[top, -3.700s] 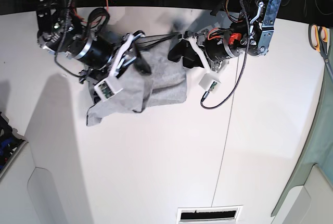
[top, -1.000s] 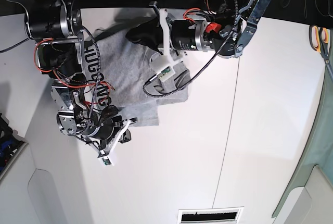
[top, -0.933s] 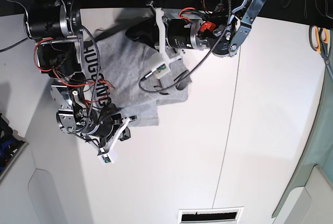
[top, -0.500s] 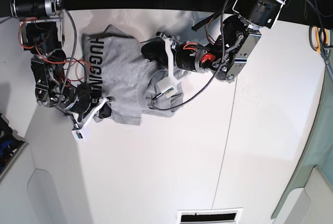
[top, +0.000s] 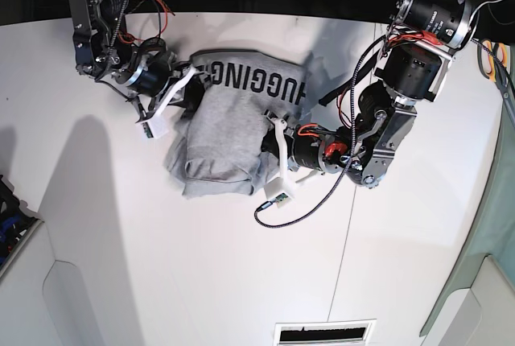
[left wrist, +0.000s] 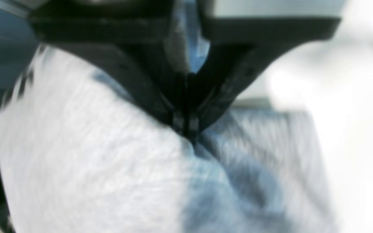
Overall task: Layout the t-shirt on the table in an organized manner, then fold the t-shirt properly
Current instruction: 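Press and square the folded shirt with both grippers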
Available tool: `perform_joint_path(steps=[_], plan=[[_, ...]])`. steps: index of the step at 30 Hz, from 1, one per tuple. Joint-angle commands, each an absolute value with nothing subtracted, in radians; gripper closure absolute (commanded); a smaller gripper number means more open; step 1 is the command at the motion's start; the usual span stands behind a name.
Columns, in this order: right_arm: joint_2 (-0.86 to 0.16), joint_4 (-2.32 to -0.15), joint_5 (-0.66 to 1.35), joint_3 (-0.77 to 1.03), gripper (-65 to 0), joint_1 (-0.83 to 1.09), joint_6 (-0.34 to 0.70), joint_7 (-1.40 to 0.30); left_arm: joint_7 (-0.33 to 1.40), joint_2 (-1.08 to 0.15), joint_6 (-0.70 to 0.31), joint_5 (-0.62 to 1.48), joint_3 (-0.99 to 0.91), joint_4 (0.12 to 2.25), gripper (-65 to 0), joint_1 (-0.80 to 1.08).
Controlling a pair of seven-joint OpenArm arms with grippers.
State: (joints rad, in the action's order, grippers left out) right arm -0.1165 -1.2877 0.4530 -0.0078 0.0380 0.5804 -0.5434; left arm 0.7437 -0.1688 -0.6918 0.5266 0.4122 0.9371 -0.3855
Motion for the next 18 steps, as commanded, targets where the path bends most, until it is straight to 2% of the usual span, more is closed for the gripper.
perform_joint_path(steps=[1,8,14,18], plan=[[-0.113,-1.309,0.462,-0.009,0.0,0.034,0.59,-0.54,0.73,-0.166,-0.698,0.55,0.41,0.95,0.0,-0.413],[-0.11,-1.316,0.453,0.015,0.0,0.023,0.587,-0.539,0.81,-0.173,-0.698,0.65,0.41,0.972,-0.1,-0.412],[-0.116,-1.362,0.453,0.076,0.0,0.027,0.588,-0.543,0.84,-0.241,-0.698,0.746,0.41,1.086,-0.1,-0.41],[-0.121,-1.429,0.453,0.128,0.0,0.031,0.588,-0.622,0.874,-0.287,-0.698,0.79,0.41,1.172,-0.1,-0.381]])
